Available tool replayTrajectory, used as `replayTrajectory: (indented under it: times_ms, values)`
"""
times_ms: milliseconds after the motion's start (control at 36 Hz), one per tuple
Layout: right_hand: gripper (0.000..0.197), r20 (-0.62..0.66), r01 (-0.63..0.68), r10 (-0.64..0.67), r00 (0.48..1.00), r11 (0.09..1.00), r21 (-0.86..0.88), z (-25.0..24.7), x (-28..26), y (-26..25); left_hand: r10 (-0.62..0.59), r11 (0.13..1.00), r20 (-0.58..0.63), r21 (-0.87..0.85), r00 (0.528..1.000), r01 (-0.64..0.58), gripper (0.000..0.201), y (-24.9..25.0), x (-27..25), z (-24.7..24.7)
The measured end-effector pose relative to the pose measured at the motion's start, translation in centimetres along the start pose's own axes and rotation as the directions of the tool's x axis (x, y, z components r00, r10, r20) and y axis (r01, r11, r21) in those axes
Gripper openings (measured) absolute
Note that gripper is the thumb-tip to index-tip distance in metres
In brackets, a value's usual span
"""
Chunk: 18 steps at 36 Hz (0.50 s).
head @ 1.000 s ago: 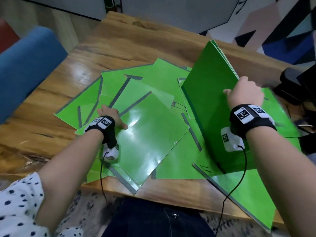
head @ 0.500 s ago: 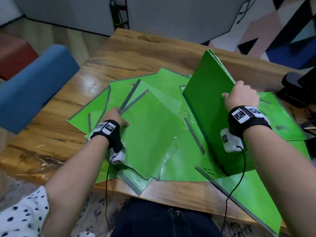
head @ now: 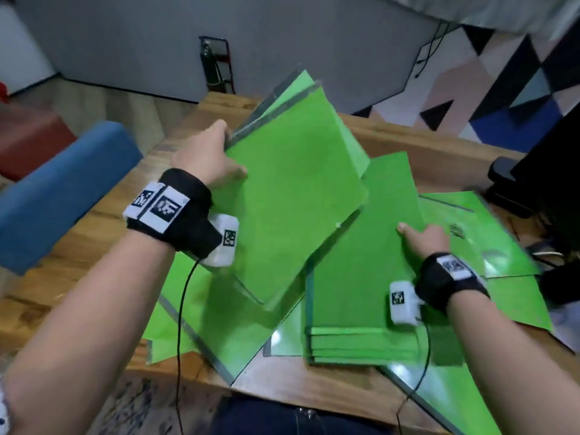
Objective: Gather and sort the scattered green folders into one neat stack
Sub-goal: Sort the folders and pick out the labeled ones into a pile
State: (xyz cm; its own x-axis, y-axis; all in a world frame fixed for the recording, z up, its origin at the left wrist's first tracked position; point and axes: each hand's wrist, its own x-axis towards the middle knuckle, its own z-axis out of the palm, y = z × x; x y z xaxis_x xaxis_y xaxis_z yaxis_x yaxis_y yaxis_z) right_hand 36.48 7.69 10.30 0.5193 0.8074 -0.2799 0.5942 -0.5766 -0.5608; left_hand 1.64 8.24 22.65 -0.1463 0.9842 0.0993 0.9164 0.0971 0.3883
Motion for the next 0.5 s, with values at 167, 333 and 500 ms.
replayTrajectory:
  times_ms: [167,333,500]
  values:
    - [0.077,0.191,-0.218,0.193,0.962,0.969,0.119,4.2,-0.9,7.6,-0.119,0.847,0.350,-0.452,0.929,0.279,0.041,-0.7,-0.5,8.7]
    - [0.072,0.315,-0.255,0.202,0.927,0.957,0.135,4.8,0.1,9.8,-0.270,0.871,0.571,-0.198,0.775,0.449,0.064,-1.7,-5.2,19.0]
    - [0.078,0.374,-0.261,0.189,0.908,0.954,0.151,5.4,0.5,10.9,-0.416,0.805,0.570,-0.131,0.709,0.578,0.064,-1.8,-8.2,23.2]
